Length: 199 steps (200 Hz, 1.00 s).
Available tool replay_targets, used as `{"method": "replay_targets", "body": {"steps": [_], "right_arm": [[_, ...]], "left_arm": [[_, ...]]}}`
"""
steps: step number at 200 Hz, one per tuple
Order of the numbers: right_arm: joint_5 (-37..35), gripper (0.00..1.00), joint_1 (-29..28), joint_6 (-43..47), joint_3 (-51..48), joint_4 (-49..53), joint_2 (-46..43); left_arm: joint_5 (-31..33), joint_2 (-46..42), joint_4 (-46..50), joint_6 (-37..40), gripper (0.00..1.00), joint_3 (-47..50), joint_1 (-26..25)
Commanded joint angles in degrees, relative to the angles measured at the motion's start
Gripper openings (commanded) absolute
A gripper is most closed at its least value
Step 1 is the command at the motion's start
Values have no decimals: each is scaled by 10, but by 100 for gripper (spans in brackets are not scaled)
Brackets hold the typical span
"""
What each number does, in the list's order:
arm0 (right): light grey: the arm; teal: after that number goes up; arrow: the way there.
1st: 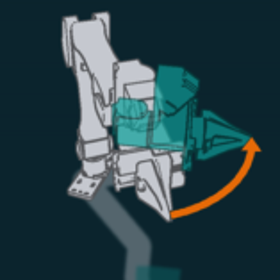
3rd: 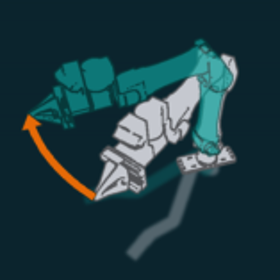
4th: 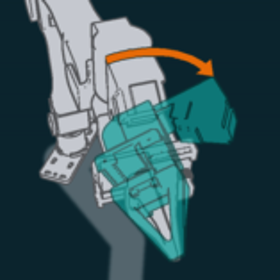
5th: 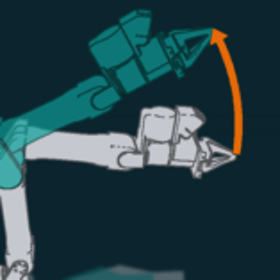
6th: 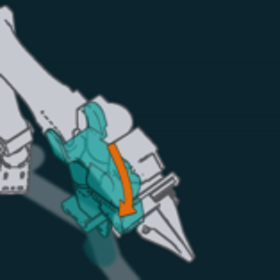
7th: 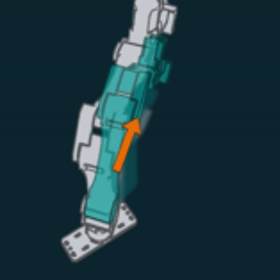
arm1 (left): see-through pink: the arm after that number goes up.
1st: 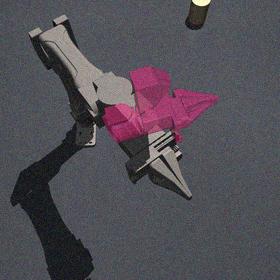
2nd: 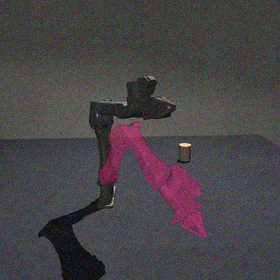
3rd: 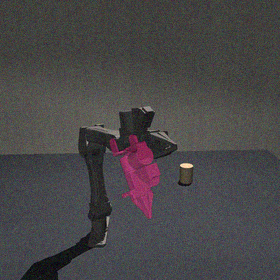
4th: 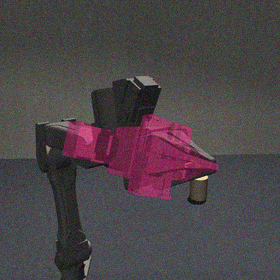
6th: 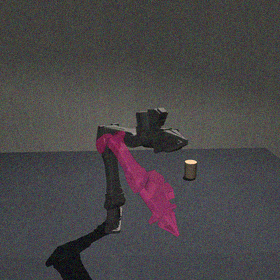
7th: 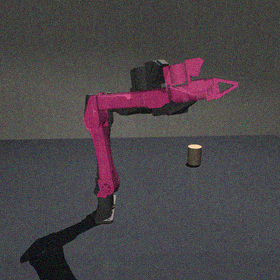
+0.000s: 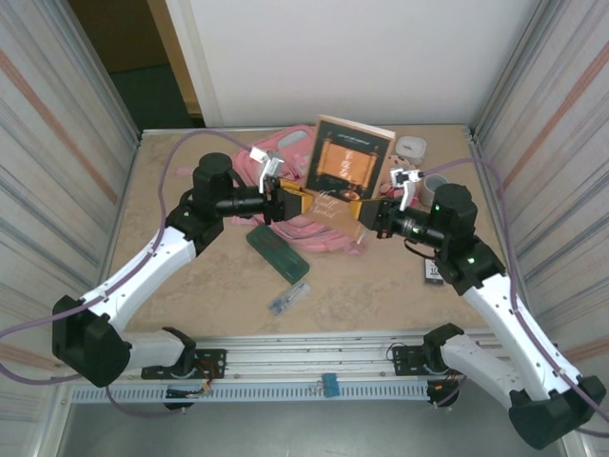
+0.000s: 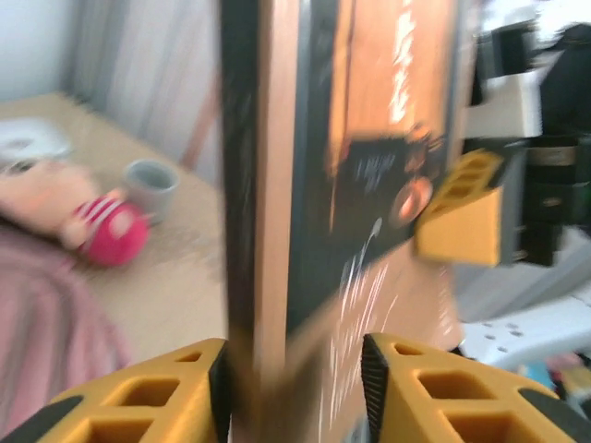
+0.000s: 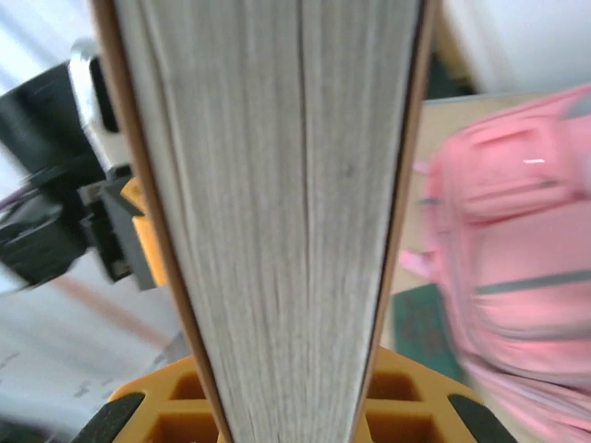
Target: Pack books, pencil case, and school supplies into a backpack
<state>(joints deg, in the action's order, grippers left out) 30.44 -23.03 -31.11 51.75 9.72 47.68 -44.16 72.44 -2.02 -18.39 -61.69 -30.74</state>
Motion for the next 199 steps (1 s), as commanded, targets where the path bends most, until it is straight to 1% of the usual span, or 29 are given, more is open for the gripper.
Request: {"method": "replay_targets", "body": {"steps": [1, 14, 24, 36, 48, 63, 79, 105, 128, 147, 164, 176, 199], "right_arm": [[-181, 0, 43, 26, 22, 91, -46], [-227, 0, 60, 27, 22, 133, -62], [-256, 0, 69, 27, 23, 164, -69], [-284, 0, 75, 27, 24, 200, -76], [-294, 0, 79, 29, 25, 227, -81], [-291, 0, 79, 33, 24, 245, -86], [-281, 0, 80, 36, 21, 255, -90], [-248, 0, 79, 46, 14, 250, -95], [-228, 0, 79, 47, 2, 234, -105], [-231, 0, 79, 47, 0, 238, -108], [-233, 0, 79, 48, -1, 242, -108], [-230, 0, 80, 50, -2, 243, -109], [-227, 0, 79, 49, -2, 244, -111]], "left_arm": [[117, 9, 130, 20, 49, 0, 2], [146, 30, 159, 16, 55, 6, -2], [163, 51, 177, 30, 59, 4, -10], [193, 83, 196, 58, 62, -9, -24], [214, 120, 218, 117, 67, -34, -34], [273, 172, 248, 167, 72, -79, -40], [313, 229, 271, 204, 76, -138, -41], [345, 308, 288, 238, 79, -222, -47], [343, 361, 293, 277, 82, -272, -59], [300, 397, 309, 323, 84, -307, -71], [312, 424, 317, 333, 85, -328, -78], [341, 442, 322, 338, 86, -338, -83], [430, 472, 328, 342, 85, -351, -85]]}}
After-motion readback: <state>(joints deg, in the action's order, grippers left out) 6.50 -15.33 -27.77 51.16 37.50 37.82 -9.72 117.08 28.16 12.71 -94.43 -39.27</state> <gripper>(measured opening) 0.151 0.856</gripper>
